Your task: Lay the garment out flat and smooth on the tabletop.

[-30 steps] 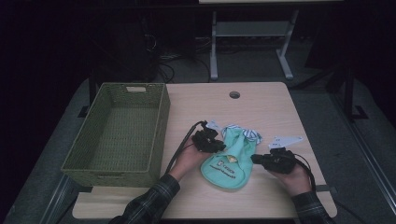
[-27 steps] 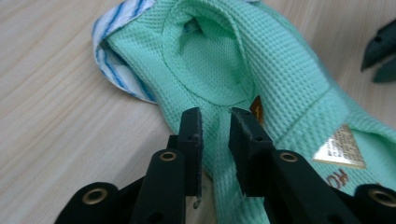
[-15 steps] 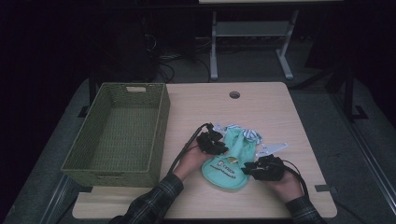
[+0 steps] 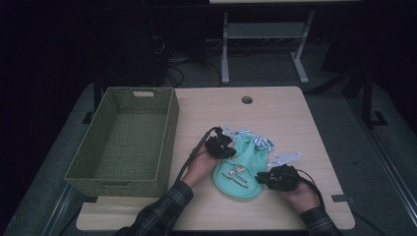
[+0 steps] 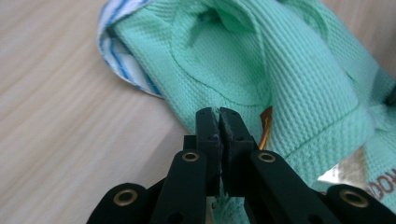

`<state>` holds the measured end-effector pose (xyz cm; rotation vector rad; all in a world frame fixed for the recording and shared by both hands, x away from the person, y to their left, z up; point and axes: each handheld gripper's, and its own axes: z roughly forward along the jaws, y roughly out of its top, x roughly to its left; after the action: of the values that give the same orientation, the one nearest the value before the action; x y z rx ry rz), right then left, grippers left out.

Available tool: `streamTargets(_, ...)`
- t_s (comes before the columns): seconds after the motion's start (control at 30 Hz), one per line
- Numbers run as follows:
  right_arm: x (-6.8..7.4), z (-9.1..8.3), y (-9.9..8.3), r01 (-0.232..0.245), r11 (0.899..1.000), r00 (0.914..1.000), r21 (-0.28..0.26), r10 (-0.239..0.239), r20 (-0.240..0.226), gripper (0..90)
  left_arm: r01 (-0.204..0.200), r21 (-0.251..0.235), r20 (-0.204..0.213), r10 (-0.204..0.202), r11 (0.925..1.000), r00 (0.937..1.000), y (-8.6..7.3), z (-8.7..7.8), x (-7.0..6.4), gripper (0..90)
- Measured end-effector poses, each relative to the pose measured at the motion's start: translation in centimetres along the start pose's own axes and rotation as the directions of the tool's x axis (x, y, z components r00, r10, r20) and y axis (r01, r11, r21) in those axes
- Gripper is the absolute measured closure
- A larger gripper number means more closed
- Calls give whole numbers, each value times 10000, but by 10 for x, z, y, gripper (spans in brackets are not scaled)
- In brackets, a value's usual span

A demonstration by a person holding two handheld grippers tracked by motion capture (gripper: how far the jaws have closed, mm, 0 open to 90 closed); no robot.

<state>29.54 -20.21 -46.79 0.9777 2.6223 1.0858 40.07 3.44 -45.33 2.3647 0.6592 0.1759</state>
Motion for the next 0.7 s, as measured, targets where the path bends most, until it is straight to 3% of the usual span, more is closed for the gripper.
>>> streamTargets(0.17, -1, -1, -1, 22, 10000, 10000, 14, -22, 8, 796, 348, -29, -387, -349, 9994, 9986, -3, -6, 9, 872)
streamTargets(0.3, -3, -2, -1, 99, 9999, 9999, 70, -100, 133, 795, 594, 95, -400, -590, 9982, 9975, -6, -4, 11, 858)
streamTargets(0.4, -6, -5, -2, 18, 9999, 9998, 154, -21, 194, 790, 543, 269, -637, -525, 9982, 9966, -8, -2, 11, 812)
streamTargets(0.53, -10, -8, -4, -11, 9999, 9997, 106, 8, 230, 760, 779, 110, -416, -774, 9969, 9961, -10, -4, 12, 763)
streamTargets(0.7, -16, -19, -2, -238, 9979, 9993, -596, 254, 262, 787, 610, -102, -11, -610, 9981, 9981, -10, -12, 5, 840)
